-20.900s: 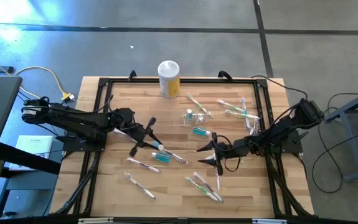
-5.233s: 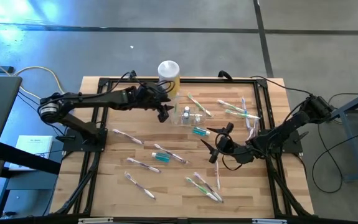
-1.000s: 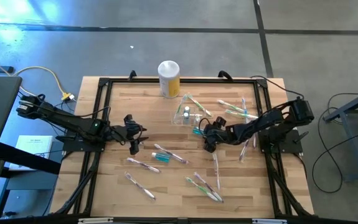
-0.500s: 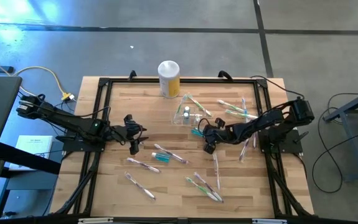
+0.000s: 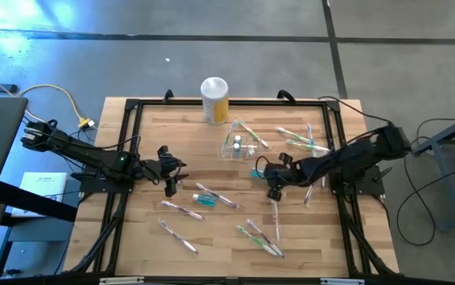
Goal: Pick & Place toothbrushing station
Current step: Put the top mouthwash into the transparent organizer
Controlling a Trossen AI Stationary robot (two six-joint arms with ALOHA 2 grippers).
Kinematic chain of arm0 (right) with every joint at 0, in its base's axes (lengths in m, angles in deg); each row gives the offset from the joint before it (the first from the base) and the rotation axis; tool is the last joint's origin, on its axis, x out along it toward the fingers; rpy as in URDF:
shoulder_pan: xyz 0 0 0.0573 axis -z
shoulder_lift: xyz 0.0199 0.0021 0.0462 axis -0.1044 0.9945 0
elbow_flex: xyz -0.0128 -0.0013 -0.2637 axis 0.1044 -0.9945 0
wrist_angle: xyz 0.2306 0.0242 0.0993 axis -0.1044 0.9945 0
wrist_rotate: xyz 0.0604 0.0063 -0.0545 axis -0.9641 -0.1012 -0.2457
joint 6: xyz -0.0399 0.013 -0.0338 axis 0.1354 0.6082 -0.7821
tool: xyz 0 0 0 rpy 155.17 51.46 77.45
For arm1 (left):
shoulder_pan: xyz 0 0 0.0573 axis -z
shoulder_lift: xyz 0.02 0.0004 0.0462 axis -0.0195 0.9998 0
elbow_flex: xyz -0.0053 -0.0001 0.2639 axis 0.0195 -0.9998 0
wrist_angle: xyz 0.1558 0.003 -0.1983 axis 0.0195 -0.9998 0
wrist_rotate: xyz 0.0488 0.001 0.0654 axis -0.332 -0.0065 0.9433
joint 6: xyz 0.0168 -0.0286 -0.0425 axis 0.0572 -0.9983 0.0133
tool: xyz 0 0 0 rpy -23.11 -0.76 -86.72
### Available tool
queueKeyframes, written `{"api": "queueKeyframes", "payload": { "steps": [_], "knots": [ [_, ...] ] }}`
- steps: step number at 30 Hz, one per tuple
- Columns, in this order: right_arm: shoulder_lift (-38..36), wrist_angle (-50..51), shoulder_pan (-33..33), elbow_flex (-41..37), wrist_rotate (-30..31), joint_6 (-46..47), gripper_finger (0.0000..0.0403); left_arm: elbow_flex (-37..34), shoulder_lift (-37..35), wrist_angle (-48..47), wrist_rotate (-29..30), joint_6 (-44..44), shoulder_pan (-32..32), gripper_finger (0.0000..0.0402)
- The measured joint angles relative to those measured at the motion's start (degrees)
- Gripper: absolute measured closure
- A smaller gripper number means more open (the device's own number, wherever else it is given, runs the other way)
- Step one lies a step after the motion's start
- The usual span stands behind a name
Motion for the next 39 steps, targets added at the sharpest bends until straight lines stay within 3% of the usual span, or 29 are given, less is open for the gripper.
{"api": "queueKeyframes", "payload": {
  "steps": [10, 20, 25, 35, 39],
  "knots": [
    [-2.1, 30.7, -5.9, 24.2, 2.5, 1.7, 0.0316, 0.0, 0.0, 0.4, 0.0, 0.0, 0.0, 0.0217],
    [-0.1, 43.7, -1.1, 42.8, 3.2, -4.5, 0.0316, 0.0, 0.0, 0.5, 0.0, 0.8, 0.0, 0.0217],
    [6.7, 52.1, 2.4, 54.5, 3.2, -8.1, 0.0316, 0.0, 0.0, 0.5, 0.0, 1.2, 0.0, 0.0217],
    [27.1, 71.7, 9.4, 80.5, 3.2, -15.1, 0.0316, 0.0, 0.0, 0.3, -0.2, 1.5, 0.0, 0.0217],
    [32.8, 72.7, 11.7, 86.1, 0.3, -19.2, 0.0316, 0.0, 0.0, -0.1, -1.5, 1.5, 0.0, 0.0217]
  ]
}}
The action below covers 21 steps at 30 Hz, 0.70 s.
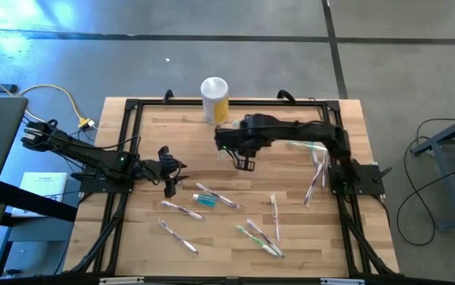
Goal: Pick & Place toothbrushing station
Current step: Put the top mouthwash into the transparent organizer
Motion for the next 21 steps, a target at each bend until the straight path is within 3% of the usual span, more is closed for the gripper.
{"api": "queueKeyframes", "payload": {
  "steps": [4, 21],
  "knots": [
    [2.7, 0.0, 1.2, 2.1, 0.8, -1.2, 0.0316, 0.0, 0.0, -0.9, 0.0, 0.0, 0.0, 0.0217],
    [2.5, 0.1, 1.8, 0.7, 2.2, 0.9, 0.0316, 0.0, 0.0, -1.2, -1.7, 0.9, 0.0, 0.0217]
  ]
}}
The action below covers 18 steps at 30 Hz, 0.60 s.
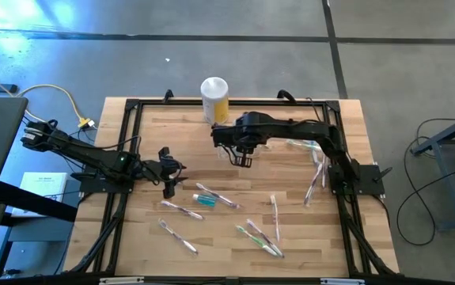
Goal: Pick & Place toothbrushing station
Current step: Put the top mouthwash into the transparent organizer
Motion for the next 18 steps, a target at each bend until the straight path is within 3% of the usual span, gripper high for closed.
{"api": "queueKeyframes", "payload": {
  "steps": [10, 18],
  "knots": [
    [-0.3, 0.0, 1.0, -5.9, 0.5, 1.8, 0.0316, 0.0, 0.0, 0.2, -1.4, -0.1, 0.0, 0.0217],
    [-0.3, 0.0, 1.4, -6.3, 0.9, 2.2, 0.0316, 0.0, 0.0, 0.2, -1.4, -0.4, 0.0, 0.0217]
  ]
}}
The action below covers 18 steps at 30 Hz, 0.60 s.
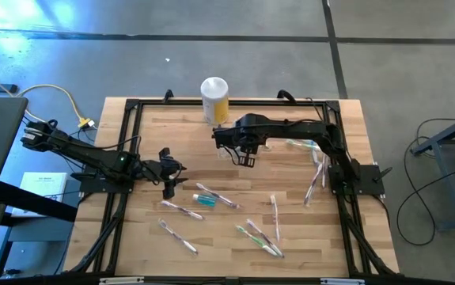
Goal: Pick & Place toothbrushing station
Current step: Put the top mouthwash into the transparent organizer
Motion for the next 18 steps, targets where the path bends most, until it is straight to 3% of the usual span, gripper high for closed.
{"api": "queueKeyframes", "payload": {
  "steps": [9, 18],
  "knots": [
    [0.0, 0.0, -0.3, 0.0, -1.2, 1.2, 0.0316, 0.0, 0.0, 0.0, -1.1, -0.2, 0.0, 0.0217],
    [-4.5, 0.0, -4.7, 0.0, 8.5, 2.5, 0.0316, 0.0, 0.0, 0.2, -1.6, -1.9, 0.0, 0.0217]
  ]
}}
